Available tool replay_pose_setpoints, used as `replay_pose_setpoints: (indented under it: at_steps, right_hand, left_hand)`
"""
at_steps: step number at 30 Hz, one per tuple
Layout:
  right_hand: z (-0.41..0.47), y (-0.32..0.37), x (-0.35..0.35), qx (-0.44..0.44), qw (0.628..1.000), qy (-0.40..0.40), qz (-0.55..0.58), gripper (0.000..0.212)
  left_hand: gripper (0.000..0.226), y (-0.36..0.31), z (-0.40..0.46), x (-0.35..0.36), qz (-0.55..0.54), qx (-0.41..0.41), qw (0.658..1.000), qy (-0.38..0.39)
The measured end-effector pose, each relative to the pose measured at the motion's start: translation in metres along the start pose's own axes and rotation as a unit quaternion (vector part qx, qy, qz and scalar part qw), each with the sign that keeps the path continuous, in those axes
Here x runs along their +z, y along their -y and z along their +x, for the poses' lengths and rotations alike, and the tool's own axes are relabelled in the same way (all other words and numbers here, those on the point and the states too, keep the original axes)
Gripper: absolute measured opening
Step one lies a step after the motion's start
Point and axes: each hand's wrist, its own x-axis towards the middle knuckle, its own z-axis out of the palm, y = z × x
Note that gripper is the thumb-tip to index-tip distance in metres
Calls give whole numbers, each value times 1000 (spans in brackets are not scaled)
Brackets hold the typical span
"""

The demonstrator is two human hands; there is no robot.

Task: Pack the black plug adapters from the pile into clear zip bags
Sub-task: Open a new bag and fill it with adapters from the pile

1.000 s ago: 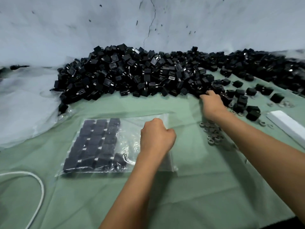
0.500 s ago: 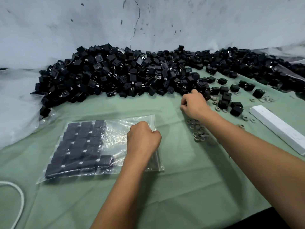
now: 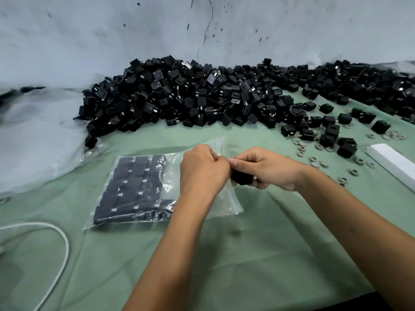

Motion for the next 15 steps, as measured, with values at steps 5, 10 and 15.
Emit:
replay_pose_setpoints:
  at_steps: [5,10,15]
  right_hand:
    - [4,10,1,-3,995,82,56,23]
    - [25,22,20,-18,997,53,-52,59]
    - [38,37,46,-5,995,81,-53,54]
  left_hand:
    - [10,-5,-3,-17,24,-8,1000,15]
    - [12,-19,-15,-27,61,44,997,-1]
    - [11,-27,-22,-30,94,89,991,-40]
